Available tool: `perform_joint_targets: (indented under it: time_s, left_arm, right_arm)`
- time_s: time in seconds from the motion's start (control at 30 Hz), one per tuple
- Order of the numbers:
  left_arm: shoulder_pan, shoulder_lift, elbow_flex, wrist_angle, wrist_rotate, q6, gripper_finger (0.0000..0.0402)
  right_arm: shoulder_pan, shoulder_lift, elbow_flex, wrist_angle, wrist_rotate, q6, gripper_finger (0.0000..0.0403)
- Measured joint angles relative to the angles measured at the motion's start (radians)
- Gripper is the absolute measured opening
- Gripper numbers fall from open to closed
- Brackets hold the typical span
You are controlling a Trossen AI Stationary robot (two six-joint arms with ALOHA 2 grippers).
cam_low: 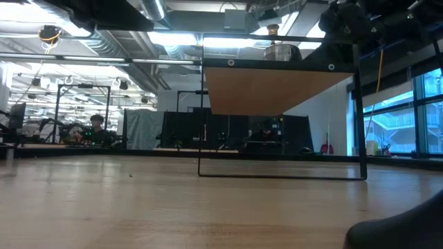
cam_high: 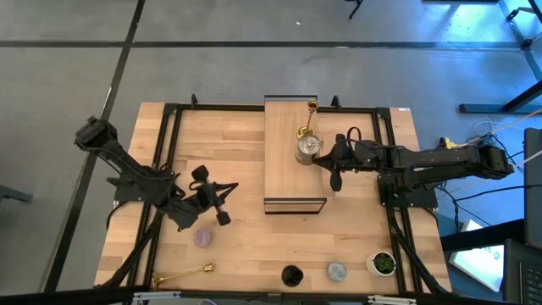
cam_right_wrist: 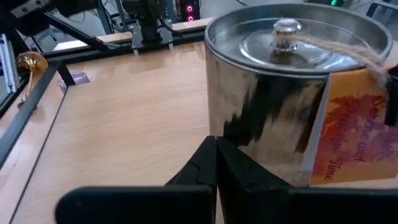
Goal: Pick & Place candle stick holders
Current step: Put the brown scented candle on the shelf
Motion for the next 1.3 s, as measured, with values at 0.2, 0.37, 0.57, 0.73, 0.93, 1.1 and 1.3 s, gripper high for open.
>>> perform_joint_targets:
  time_s: [0.2, 0.37, 0.57, 0.73, 0.93, 1.1, 1.3]
  left_arm:
    - [0.125, 0.000, 0.000, 0.000, 0.122, -0.008, 0.0001]
    - [0.260, 0.000, 0.000, 0.045, 0.250, 0.060, 0.0002]
    - [0.485, 0.000, 0.000, 0.267, 0.664, 0.250, 0.0002]
    - [0.706, 0.016, 0.001, 0.364, 1.096, 0.244, 0.0002]
    - [0.833, 0.119, 0.001, 0.494, 1.343, 0.184, 0.0002]
    - [0.847, 0.230, 0.039, 0.550, 1.384, 0.179, 0.0002]
    - [0.867, 0.359, 0.154, 0.557, 1.402, 0.179, 0.0002]
  right_arm:
    - [0.003, 0.005, 0.000, 0.003, 0.002, 0.011, 0.0000]
    - [0.004, 0.034, 0.000, 0.007, 0.002, 0.027, 0.0000]
    - [0.030, 0.051, 0.000, 0.011, 0.002, 0.026, 0.0000]
    - [0.054, 0.052, 0.000, 0.013, 0.026, 0.026, 0.0000]
    - [0.072, 0.052, 0.000, 0.013, 0.088, 0.026, 0.0000]
    - [0.082, 0.052, 0.000, 0.012, 0.105, 0.026, 0.0000]
    - [0.082, 0.052, 0.000, 0.003, 0.105, 0.025, 0.0000]
